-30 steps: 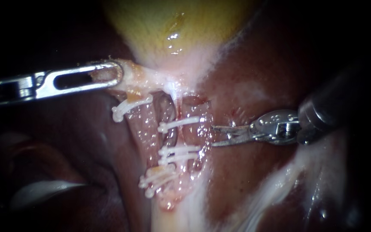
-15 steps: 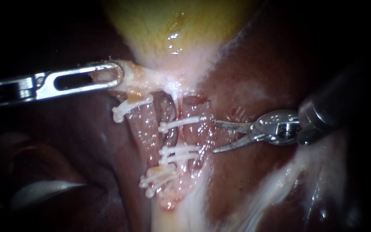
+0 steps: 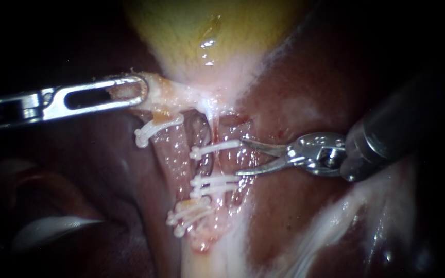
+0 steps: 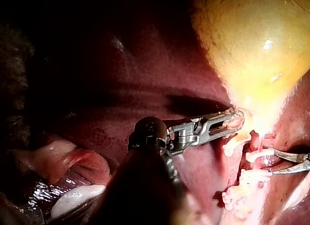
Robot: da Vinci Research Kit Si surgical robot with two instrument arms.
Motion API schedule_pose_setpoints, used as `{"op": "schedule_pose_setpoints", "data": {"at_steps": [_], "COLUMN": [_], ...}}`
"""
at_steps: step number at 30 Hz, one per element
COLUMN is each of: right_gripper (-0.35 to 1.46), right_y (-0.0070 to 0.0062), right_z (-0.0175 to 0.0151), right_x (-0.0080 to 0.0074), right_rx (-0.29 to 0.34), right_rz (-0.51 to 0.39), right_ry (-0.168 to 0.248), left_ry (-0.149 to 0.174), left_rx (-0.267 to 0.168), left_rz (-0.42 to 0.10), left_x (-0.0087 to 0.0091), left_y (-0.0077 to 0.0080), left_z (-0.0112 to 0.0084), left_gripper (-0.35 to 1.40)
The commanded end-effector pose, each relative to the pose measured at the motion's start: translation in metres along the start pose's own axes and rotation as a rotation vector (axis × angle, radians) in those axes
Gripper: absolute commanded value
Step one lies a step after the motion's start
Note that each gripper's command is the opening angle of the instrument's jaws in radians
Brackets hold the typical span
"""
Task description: Go to the cutting position right tube
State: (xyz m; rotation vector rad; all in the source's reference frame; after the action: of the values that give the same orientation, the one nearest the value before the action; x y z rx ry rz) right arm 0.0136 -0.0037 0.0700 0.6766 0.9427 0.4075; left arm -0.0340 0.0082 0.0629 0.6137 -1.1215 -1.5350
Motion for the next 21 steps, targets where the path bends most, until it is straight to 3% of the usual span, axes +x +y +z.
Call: {"op": "schedule_pose_setpoints", "data": {"at_steps": [1, 21], "right_gripper": [1.18, 1.21], "right_y": [-0.0001, -0.0005], "right_z": [0.0003, 0.0034], "right_x": [0.0001, 0.0011], "right_rx": [0.008, 0.089], "right_rz": [0.005, 0.051], "right_ry": [-0.001, 0.028], "left_ry": [0.0, 0.0], "left_rx": [0.0, 0.001], "left_rz": [0.0, 0.0], "left_x": [0.0, 0.0001], "left_y": [0.0, -0.0002], "left_z": [0.0, 0.0001], "left_gripper": [-0.35, -0.35]}}
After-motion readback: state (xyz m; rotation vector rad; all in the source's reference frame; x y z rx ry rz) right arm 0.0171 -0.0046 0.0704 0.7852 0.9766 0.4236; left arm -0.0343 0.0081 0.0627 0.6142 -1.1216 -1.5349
